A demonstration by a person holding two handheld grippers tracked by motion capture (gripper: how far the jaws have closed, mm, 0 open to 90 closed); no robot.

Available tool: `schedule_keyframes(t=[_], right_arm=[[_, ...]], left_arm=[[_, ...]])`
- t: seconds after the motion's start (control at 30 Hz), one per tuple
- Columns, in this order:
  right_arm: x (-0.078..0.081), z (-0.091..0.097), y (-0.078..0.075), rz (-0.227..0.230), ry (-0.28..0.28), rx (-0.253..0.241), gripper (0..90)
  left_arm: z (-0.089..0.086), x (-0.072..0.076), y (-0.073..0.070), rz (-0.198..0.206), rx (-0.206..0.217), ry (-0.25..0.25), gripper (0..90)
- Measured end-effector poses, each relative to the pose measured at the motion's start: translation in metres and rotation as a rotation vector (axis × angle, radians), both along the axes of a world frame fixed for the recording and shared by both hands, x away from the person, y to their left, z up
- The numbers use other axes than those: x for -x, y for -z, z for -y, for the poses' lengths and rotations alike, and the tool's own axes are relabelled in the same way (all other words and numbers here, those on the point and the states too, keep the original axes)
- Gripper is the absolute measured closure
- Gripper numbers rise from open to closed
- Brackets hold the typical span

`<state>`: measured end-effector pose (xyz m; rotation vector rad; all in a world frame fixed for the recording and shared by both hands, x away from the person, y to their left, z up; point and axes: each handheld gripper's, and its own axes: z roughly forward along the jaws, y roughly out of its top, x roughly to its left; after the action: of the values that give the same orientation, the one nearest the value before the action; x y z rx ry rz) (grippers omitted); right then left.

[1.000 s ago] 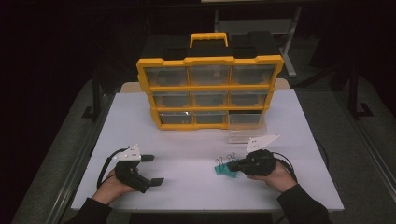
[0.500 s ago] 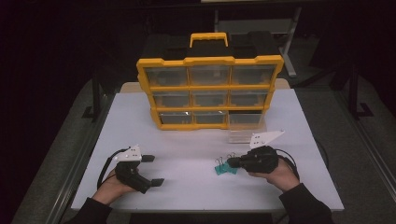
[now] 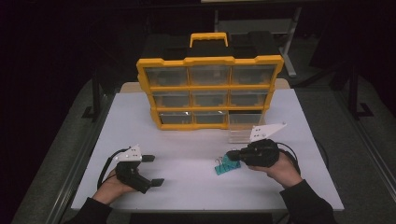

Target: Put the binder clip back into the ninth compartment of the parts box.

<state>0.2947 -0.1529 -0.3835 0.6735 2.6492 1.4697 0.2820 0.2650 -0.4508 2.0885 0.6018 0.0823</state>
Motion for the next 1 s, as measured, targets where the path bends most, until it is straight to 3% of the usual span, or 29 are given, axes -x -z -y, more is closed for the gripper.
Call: schedule_keyframes(t=[0.5,1.0], right_arm=[[-0.008,-0.004,-0.02,0.018,0.011,0.013,87.0],[-0.025,0.003,-0.052,0.068,0.107,0.015,87.1]], left_arm=[[0.0,0.0,0.0,-0.008,-0.005,0.003,0.0],[0.0,0.0,0.0,-0.006,-0.006,0.003,0.0]])
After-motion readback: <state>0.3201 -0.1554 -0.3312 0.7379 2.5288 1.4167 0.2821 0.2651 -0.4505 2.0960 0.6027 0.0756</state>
